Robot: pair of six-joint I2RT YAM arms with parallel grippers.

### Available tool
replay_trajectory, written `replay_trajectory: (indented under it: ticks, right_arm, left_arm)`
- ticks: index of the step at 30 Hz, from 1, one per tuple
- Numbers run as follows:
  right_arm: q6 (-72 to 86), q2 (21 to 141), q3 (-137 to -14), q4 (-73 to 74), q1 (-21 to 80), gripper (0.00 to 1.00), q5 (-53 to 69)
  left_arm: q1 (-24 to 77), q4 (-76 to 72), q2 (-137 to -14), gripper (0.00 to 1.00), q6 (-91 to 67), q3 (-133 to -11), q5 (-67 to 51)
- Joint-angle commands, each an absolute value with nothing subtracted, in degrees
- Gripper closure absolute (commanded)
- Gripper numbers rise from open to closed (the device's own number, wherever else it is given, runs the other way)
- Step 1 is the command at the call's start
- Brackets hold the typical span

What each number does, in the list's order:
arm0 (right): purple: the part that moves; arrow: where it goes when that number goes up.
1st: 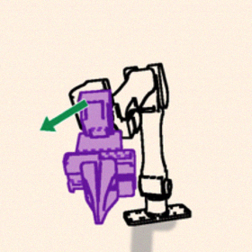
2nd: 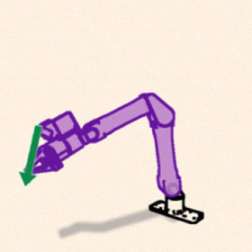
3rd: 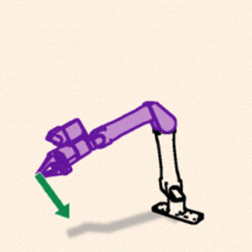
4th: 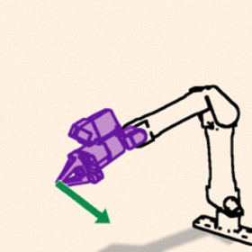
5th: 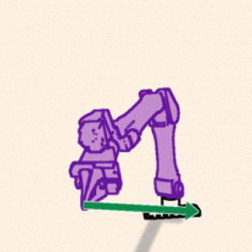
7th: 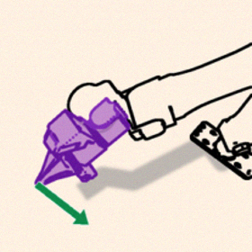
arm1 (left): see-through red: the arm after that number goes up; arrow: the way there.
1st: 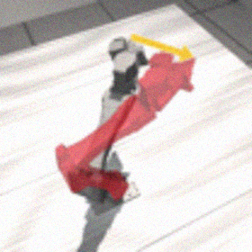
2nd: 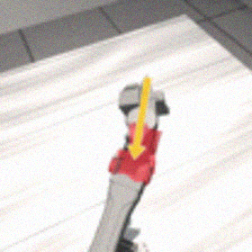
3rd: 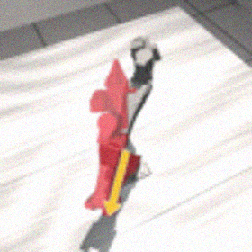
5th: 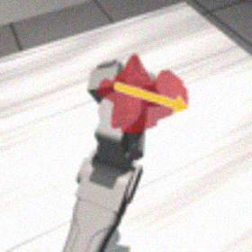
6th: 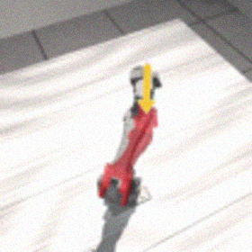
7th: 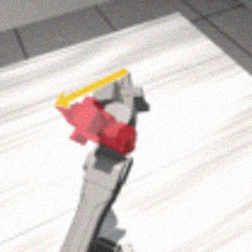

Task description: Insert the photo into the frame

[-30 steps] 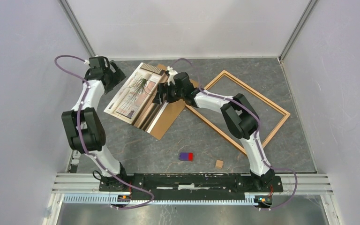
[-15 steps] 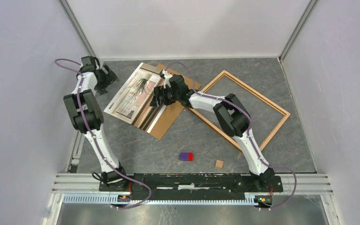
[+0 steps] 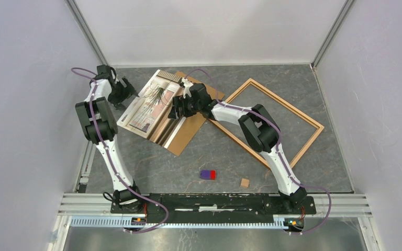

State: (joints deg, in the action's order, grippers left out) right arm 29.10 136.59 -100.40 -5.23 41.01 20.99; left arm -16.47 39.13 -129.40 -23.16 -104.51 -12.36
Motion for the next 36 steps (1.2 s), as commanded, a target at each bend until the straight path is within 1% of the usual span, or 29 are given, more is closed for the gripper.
replay_trajectory:
  ticks: [1, 4, 7, 12, 20, 24, 31, 36]
  right_arm:
    - [28.2, 136.8, -99.8, -4.0, 40.7, 0.13, 21.0]
    - [28.2, 137.0, -100.0, -4.1, 40.7, 0.13, 21.1]
    - [28.5, 137.5, -100.4, -4.1, 40.7, 0.13, 21.6]
    - [29.1, 137.4, -100.8, -4.2, 40.6, 0.14, 21.6]
    - [28.8, 137.8, -100.9, -3.9, 40.6, 0.14, 21.6]
    - [28.7, 138.0, -101.6, -3.4, 40.5, 0.14, 21.5]
    - [28.8, 137.2, -100.6, -3.2, 40.2, 0.14, 21.7]
    - [29.7, 137.2, -100.2, -2.7, 39.6, 0.14, 21.4]
  left_arm:
    - [-16.6, 45.2, -132.0, 0.02, -18.9, -105.8, -15.9]
    - [-16.6, 47.1, -131.2, 0.03, -18.6, -104.3, -19.8]
    - [-17.2, 47.5, -129.6, 0.04, -20.1, -103.8, -26.0]
    - [-18.7, 36.2, -122.4, 0.05, -27.9, -94.9, -34.0]
    - [-18.7, 26.7, -113.9, 0.05, -34.7, -87.0, -35.6]
    - [-18.7, 20.5, -111.1, 0.05, -39.3, -83.0, -38.9]
    - [-18.8, 18.5, -109.7, 0.05, -41.6, -80.1, -43.0]
    - [-18.8, 14.1, -104.8, 0.06, -43.8, -73.8, -43.1]
